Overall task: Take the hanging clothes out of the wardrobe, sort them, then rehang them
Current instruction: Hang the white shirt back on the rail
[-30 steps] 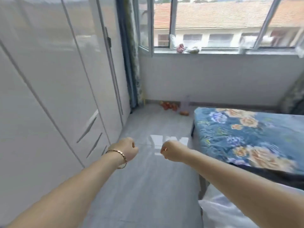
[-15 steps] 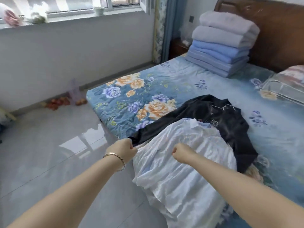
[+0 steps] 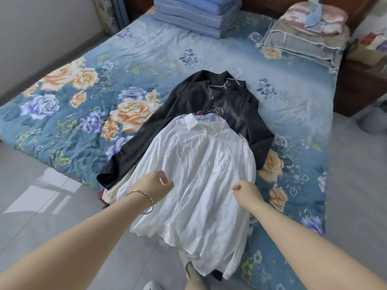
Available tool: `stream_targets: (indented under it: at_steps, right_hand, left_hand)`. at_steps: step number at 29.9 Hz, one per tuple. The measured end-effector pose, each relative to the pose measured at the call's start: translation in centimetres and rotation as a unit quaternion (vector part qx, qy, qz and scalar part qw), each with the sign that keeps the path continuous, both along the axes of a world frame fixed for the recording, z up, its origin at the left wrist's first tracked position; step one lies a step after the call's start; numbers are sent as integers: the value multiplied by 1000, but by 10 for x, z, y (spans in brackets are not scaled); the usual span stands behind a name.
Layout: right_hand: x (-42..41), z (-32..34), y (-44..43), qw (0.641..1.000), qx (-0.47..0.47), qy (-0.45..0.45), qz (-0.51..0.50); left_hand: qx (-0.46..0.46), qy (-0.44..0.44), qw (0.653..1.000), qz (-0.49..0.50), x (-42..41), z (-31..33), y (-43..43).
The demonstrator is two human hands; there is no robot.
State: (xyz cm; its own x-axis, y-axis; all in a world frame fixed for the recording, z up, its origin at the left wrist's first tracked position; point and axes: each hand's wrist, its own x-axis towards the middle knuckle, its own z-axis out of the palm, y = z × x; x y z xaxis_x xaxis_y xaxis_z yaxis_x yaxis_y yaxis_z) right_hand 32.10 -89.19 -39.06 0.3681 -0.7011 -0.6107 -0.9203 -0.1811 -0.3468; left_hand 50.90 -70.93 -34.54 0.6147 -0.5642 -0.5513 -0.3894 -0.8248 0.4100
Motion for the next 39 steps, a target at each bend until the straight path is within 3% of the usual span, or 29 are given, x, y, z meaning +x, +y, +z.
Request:
stream_targets:
  at_steps: [10, 16, 21, 23, 27, 30, 35, 39]
  right_hand:
    - [94, -96, -169, 998, -49, -28, 41]
    - [208, -150, -259, 986, -111, -82, 89]
    - [265, -188, -280, 964, -120, -40, 234]
    - [273, -200, -284, 970, -132, -3, 206]
    - [261, -210, -299, 984, -58, 127, 112]
    - [260, -215, -313, 990, -122, 47, 59]
    - [288, -225, -326, 992, -25, 61, 104]
    - [293, -225, -328, 979, -75, 28, 187]
  left_hand:
    - [38, -36, 998, -40, 62, -86, -165]
    - [50, -43, 998, 18, 122, -146, -209]
    - [86, -46, 994, 39, 149, -171, -210]
    - [88, -36, 994, 61, 157, -176, -210]
    - [99, -16, 992, 78, 162, -181, -206]
    - [109, -11, 991, 83, 164, -184, -206]
    - [111, 2, 990, 88, 168, -191, -214]
    - [95, 15, 991, 88, 166, -196, -218]
